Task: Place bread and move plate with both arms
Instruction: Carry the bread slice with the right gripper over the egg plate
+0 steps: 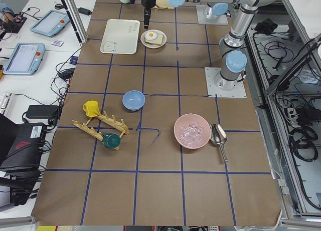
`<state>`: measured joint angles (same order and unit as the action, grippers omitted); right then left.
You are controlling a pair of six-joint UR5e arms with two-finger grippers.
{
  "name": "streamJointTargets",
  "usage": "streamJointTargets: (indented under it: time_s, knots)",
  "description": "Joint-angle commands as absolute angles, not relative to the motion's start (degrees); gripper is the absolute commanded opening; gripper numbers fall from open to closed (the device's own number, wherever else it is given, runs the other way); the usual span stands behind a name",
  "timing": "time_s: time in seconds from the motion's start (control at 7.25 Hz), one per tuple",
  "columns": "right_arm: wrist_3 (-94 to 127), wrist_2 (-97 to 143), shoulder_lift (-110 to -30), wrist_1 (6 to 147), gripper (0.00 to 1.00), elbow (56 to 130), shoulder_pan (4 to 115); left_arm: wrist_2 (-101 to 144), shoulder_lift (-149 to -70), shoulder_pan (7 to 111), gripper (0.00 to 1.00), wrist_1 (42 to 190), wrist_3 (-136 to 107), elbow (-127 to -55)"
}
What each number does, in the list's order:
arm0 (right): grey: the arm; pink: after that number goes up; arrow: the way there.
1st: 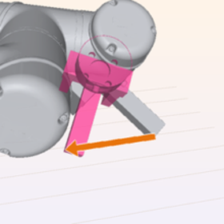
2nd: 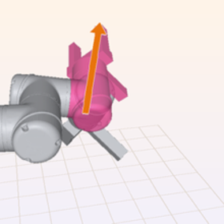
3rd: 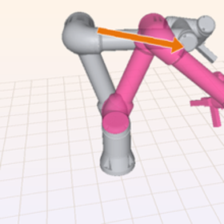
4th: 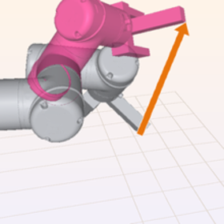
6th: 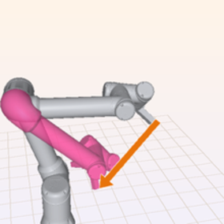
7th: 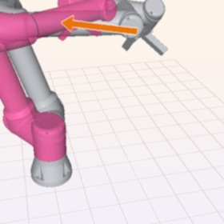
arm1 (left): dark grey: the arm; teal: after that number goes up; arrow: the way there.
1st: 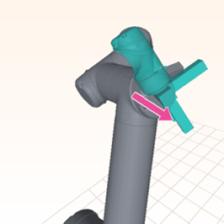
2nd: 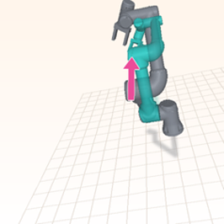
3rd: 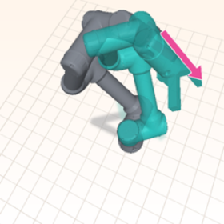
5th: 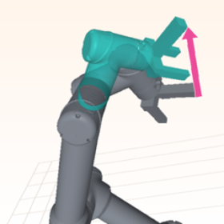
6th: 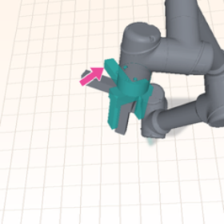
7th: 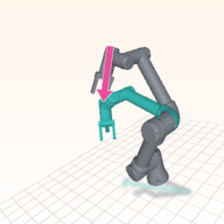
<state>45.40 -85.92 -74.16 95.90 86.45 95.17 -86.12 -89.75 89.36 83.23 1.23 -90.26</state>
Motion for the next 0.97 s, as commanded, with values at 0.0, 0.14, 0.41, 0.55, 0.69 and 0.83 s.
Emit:
streamJointTargets:
  time_s: [0.0,0.14,0.41,0.55,0.69,0.83]
  knots:
    - [60.8,-81.9,-70.2,103.3,0.0,86.2,101.0,-86.2,-89.7,89.3,1.0,83.2,1.2,-90.3]
    - [67.0,-78.5,-69.3,103.7,0.0,85.5,101.2,-86.3,-89.6,89.4,1.0,83.2,1.2,-90.3]
    - [75.0,-74.3,-68.6,103.7,0.0,84.1,101.6,-86.4,-89.6,89.3,1.0,83.3,1.2,-90.4]
    - [78.2,-73.9,-66.8,103.8,0.0,84.2,102.6,-86.5,-89.6,89.3,1.0,83.3,1.2,-90.4]
    - [79.5,-73.8,-64.8,103.6,0.0,84.2,103.3,-86.4,-89.6,89.3,1.0,83.3,1.2,-90.4]
    - [79.0,-73.7,-64.7,102.0,0.0,84.2,103.4,-86.2,-89.6,89.3,1.0,83.3,1.2,-90.4]
